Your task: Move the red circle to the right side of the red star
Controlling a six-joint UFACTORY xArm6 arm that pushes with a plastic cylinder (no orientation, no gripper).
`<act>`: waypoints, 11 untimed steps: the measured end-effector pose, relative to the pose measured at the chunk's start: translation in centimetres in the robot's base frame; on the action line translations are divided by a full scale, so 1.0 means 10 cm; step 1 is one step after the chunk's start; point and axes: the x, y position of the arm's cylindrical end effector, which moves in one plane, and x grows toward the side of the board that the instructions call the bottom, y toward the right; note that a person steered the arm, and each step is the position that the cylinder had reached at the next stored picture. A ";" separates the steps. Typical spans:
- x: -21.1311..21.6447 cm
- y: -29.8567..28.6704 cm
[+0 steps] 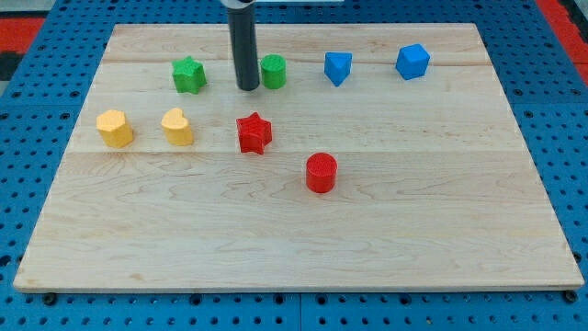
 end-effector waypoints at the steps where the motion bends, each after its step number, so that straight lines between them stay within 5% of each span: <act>1: 0.23 0.18; 3: 0.55 1.49; 4: 1.23 1.78; 6: 2.30 1.29; 8: 1.78 0.86; 11: 1.46 1.33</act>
